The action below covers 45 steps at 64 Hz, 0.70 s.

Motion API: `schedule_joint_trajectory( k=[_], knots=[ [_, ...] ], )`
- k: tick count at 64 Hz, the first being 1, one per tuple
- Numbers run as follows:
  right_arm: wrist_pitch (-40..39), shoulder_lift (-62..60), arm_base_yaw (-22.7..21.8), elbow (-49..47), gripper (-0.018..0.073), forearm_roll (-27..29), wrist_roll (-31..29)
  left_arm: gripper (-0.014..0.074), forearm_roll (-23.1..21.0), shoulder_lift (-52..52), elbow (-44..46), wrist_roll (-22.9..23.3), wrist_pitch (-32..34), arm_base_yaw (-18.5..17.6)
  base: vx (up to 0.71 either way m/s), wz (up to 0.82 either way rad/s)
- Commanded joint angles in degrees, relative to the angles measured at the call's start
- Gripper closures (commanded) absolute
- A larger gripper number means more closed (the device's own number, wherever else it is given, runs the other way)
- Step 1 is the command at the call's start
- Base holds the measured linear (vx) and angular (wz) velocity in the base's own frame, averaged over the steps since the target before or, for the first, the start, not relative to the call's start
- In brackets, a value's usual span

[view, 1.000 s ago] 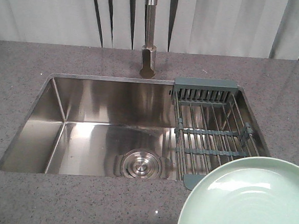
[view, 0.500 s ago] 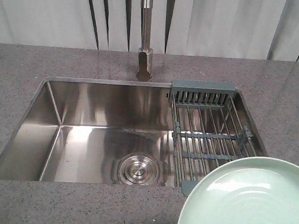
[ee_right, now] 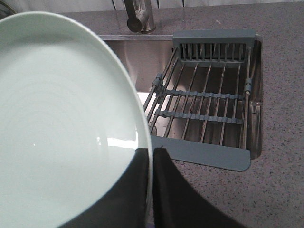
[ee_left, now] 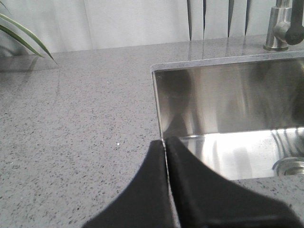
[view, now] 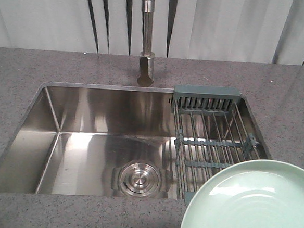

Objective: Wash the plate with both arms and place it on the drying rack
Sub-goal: 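Drive up to the sink and stop in front of the drying rack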

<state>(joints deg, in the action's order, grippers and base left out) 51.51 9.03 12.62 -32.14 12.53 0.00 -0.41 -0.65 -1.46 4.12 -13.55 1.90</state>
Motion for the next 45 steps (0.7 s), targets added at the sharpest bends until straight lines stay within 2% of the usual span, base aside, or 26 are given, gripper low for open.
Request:
schedule_joint_trajectory(
  k=[1, 45],
  knots=[
    [-4.2, 0.7, -0.2, -1.3, 0.0561, 0.4, 0.0, 0.0603, -0.1, -0.9, 1.4, 0.4, 4.2, 0.0, 0.04, -0.02],
    [-4.2, 0.7, -0.2, -1.3, 0.0561, 0.4, 0.0, 0.0603, -0.1, -0.9, 1.4, 0.4, 4.2, 0.0, 0.04, 0.00]
  ],
)
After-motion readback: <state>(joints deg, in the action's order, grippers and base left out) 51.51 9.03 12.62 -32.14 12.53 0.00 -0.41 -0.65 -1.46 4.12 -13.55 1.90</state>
